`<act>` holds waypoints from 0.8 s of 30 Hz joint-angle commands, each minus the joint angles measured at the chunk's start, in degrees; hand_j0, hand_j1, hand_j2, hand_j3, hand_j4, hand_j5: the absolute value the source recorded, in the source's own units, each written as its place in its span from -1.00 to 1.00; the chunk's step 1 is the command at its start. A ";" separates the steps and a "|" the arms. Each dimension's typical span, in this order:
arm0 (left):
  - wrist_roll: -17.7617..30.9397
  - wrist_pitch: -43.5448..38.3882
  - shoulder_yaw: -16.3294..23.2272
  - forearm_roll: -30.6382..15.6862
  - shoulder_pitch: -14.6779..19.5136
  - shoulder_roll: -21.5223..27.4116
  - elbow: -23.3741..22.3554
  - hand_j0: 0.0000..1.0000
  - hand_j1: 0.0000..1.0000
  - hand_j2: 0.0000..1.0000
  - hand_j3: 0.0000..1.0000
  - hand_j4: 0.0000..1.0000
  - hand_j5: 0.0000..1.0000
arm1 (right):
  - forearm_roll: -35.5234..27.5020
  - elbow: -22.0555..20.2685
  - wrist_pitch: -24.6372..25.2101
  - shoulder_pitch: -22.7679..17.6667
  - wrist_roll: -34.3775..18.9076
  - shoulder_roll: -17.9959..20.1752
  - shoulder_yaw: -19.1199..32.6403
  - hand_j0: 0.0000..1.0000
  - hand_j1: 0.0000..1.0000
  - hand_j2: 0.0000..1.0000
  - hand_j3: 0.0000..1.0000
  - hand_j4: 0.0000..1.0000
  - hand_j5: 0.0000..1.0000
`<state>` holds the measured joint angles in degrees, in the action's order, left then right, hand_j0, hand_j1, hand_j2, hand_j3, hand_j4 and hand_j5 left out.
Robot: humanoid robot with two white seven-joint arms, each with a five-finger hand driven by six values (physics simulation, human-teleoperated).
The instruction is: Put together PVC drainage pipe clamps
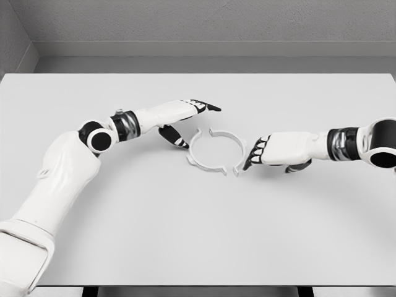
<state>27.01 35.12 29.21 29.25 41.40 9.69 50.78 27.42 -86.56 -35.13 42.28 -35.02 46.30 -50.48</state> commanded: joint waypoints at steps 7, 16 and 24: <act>-0.03 -0.12 -0.03 -0.16 -0.09 -0.64 0.11 1.00 1.00 1.00 1.00 1.00 1.00 | -0.26 2.71 0.13 0.18 0.02 -0.59 -0.94 0.77 0.77 0.77 0.77 0.77 0.77; -0.03 -0.12 -0.03 -0.16 -0.18 -1.26 0.38 1.00 1.00 1.00 1.00 1.00 1.00 | -0.26 4.03 0.13 0.44 0.02 -2.00 -0.85 0.75 0.75 0.75 0.75 0.75 0.75; -0.03 -0.12 -0.03 0.28 -0.35 -1.96 0.55 1.00 1.00 1.00 1.00 1.00 1.00 | -0.26 5.35 0.13 0.79 0.02 -3.14 -1.29 0.75 0.75 0.75 0.75 0.75 0.75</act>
<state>27.01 35.12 29.27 29.93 41.04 7.93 51.24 27.43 -81.53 -35.13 43.07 -35.02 43.46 -51.64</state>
